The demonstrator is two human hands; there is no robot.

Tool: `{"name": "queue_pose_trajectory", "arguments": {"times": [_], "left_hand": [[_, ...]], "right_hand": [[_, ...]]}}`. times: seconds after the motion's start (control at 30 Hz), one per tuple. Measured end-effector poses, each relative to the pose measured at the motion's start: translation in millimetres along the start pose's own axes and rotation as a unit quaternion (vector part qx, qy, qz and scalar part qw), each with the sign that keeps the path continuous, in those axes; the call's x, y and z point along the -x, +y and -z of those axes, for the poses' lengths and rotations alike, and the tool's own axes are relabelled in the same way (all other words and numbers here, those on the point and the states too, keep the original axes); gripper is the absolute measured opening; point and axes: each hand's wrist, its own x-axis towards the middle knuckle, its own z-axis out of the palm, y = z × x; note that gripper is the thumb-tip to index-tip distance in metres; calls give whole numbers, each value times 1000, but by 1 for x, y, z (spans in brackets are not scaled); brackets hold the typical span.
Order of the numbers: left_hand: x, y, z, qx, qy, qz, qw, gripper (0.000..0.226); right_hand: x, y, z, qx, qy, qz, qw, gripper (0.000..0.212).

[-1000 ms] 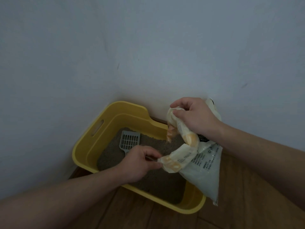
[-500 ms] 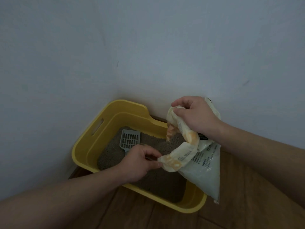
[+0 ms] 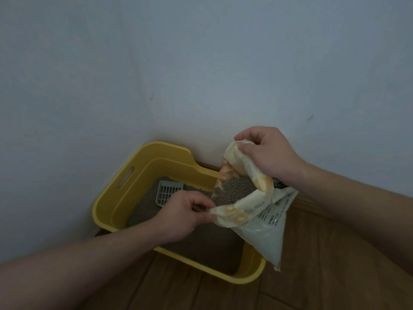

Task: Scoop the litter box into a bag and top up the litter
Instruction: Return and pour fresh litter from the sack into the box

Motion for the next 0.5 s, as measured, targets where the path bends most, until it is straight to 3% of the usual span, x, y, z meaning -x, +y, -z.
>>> {"name": "queue_pose_trajectory", "arguments": {"times": [0.5], "left_hand": [[6, 44, -6, -63, 11, -69, 996, 10]], "right_hand": [[21, -11, 42, 26, 24, 19, 999, 18]]}}
